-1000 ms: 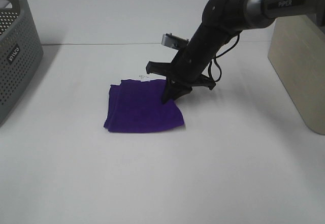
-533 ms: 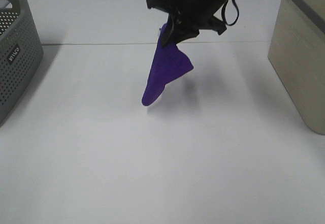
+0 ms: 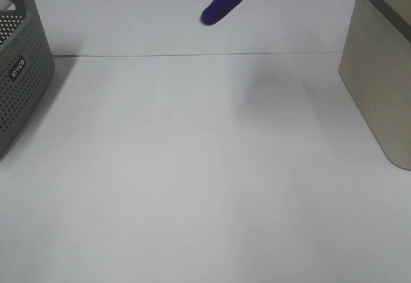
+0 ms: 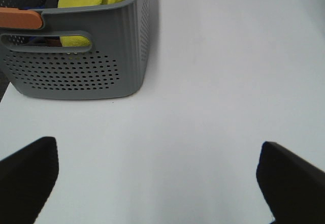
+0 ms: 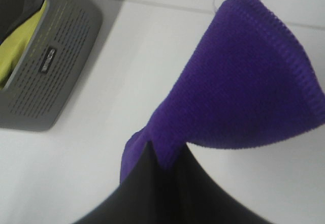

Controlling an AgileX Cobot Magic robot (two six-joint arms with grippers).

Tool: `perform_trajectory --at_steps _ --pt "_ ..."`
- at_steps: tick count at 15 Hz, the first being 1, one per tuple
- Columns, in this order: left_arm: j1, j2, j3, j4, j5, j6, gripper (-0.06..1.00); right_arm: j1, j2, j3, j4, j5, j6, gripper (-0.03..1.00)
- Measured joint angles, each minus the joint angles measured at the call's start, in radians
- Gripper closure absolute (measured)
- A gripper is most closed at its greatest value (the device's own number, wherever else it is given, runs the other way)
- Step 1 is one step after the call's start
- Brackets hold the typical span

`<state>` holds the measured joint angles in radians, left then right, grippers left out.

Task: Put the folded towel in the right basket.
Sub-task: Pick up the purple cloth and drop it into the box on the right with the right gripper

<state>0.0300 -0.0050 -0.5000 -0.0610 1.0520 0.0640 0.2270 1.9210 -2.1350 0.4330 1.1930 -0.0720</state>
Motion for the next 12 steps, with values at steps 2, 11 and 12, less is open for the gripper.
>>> perform_trajectory --at_steps 2,11,12 --pt "0.000 0.000 0.000 0.000 0.000 0.000 -0.05 -0.218 0.000 -0.131 -0.044 0.016 0.013 0.90" --pt "0.000 0.000 0.000 0.000 0.000 0.000 -0.05 -0.534 0.132 -0.143 -0.177 0.023 -0.023 0.90" --pt "0.000 0.000 0.000 0.000 0.000 0.000 -0.05 -0.534 0.154 -0.143 -0.215 0.023 -0.024 0.90"
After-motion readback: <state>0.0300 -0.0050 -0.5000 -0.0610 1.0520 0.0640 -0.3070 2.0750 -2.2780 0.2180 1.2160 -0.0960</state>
